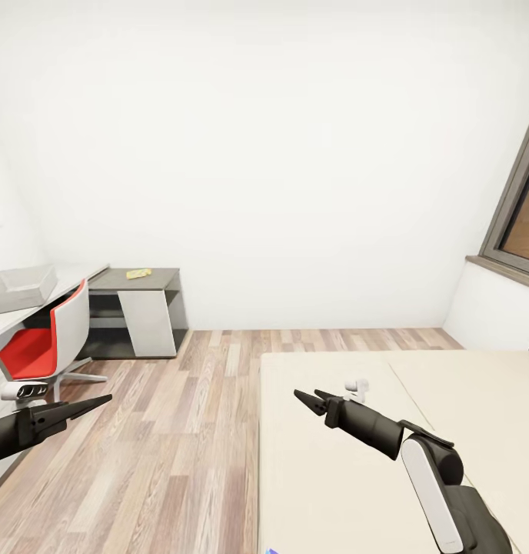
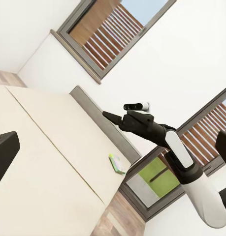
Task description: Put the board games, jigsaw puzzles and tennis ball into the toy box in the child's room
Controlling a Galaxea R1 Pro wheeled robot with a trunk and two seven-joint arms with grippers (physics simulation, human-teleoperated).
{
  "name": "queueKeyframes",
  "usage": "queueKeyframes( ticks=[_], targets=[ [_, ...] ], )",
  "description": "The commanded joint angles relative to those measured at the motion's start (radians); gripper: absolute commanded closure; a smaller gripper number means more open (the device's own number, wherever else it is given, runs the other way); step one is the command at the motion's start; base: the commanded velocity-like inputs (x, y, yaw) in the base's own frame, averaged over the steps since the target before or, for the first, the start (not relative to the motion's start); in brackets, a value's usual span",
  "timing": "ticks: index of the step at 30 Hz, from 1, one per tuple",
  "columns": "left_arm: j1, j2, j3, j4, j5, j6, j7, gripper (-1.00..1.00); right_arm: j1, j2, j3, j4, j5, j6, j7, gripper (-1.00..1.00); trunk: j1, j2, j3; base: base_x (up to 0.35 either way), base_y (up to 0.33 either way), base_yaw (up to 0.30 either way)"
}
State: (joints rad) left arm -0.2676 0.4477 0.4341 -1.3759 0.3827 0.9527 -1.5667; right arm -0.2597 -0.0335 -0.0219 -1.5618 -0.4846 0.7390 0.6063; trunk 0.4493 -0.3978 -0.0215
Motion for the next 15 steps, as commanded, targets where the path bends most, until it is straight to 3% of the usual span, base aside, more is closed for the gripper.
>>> queueKeyframes(
  ticks=[1, 9, 15],
  targets=[
    [-0.001, 0.000, 0.000, 0.000, -0.001, 0.011, -0.004, -1.00, -0.001, 0.001, -0.001, 0.000, -0.003, 0.007, 0.001, -1.00, 0.001, -0.002, -0.002, 0.000, 0.000, 0.000],
    [-0.001, 0.000, 0.000, 0.000, -0.002, 0.011, -0.004, -1.00, -0.001, 0.001, 0.001, -0.001, -0.003, 0.004, 0.002, -1.00, 0.001, -0.002, -0.002, 0.000, 0.024, -0.016],
    [-0.001, 0.000, 0.000, 0.000, -0.002, 0.011, -0.004, -1.00, -0.001, -0.001, 0.000, 0.000, -0.004, 0.004, 0.005, -1.00, 0.001, -0.002, 0.003, 0.000, 0.197, -0.157]
  ],
)
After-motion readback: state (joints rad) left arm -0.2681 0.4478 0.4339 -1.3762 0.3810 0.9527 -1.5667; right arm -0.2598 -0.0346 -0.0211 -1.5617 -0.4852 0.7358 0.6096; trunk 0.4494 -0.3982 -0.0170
